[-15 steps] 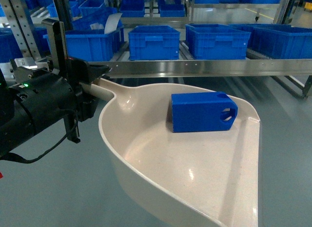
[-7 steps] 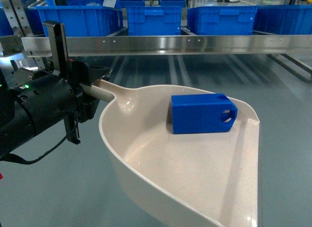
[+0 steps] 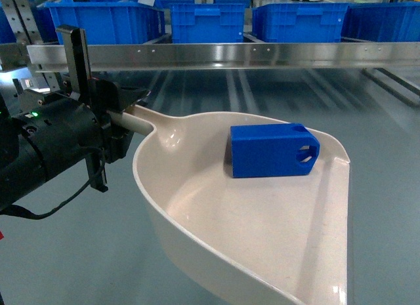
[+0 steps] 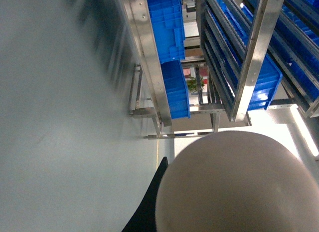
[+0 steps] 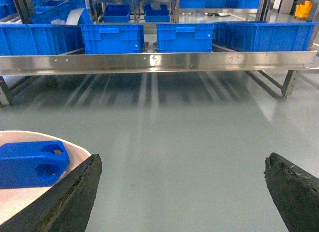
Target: Place part in tray to right shelf
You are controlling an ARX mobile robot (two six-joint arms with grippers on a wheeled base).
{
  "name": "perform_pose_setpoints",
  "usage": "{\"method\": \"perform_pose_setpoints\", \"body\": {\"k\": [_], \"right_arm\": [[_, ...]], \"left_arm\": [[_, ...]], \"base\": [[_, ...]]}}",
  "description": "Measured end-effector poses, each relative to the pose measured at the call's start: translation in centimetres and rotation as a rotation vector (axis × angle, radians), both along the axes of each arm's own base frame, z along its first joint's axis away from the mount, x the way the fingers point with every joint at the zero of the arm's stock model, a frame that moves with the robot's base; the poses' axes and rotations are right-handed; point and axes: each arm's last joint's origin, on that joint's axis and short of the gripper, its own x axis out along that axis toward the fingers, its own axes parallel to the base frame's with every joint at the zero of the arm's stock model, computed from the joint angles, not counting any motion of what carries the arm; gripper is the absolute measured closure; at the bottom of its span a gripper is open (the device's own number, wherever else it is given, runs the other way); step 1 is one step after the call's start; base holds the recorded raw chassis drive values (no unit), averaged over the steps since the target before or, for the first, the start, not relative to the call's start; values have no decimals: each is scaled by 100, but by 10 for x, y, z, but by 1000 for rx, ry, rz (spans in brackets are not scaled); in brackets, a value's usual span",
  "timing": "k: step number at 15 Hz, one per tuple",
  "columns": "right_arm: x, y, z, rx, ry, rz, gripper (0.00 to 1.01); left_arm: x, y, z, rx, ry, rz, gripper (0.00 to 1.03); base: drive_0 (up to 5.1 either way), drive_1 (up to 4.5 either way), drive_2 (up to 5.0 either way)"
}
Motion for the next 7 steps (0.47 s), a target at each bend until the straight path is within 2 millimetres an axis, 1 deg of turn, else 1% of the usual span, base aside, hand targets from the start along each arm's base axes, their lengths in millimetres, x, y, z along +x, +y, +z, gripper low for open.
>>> {"method": "perform_pose_setpoints", "body": {"k": [5, 7], "right_arm": [[0, 0, 0, 0, -2, 0, 3], [0, 0, 0, 0, -2, 0, 3]], "left_arm": [[0, 0, 0, 0, 0, 1, 91], [0, 0, 0, 0, 0, 1, 91]], "base": [[323, 138, -502], [299, 189, -499]]}}
